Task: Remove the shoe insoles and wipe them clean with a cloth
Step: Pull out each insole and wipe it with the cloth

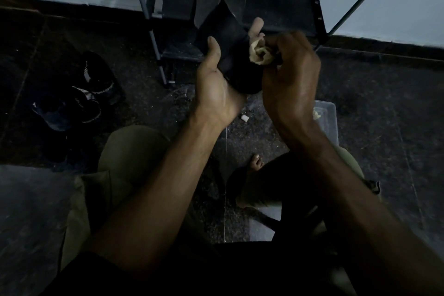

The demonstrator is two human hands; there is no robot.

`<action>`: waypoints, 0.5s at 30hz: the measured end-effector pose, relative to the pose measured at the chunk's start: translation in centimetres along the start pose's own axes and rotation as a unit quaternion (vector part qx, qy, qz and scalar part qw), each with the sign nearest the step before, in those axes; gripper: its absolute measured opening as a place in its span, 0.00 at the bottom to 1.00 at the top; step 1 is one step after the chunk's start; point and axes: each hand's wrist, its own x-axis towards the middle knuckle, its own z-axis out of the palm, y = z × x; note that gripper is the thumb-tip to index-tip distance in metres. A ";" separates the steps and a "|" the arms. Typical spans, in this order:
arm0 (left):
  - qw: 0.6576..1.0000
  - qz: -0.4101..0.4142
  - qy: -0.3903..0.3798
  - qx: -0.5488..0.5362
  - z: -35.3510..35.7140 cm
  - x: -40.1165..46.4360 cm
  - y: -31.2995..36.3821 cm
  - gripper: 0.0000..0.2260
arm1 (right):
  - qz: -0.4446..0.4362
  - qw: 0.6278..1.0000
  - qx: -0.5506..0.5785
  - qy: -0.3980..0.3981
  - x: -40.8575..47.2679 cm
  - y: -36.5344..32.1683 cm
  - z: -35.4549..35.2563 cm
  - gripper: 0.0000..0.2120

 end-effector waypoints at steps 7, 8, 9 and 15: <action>0.999 0.052 -0.012 0.003 0.2 -0.3 0.2 0.33 | -0.111 0.988 0.016 -0.105 -3.3 -2.0 0.3 0.08; 0.999 0.047 -0.012 -0.004 0.2 -0.4 0.1 0.33 | -0.107 0.989 0.015 -0.105 -2.9 -1.8 0.2 0.08; 0.999 0.036 -0.008 -0.011 0.2 -0.3 0.0 0.33 | -0.095 0.991 0.009 -0.093 -2.2 -1.4 0.1 0.08; 1.000 0.012 -0.005 -0.023 -0.2 0.1 -0.3 0.32 | -0.045 0.999 -0.011 -0.024 -0.1 -0.1 -0.4 0.06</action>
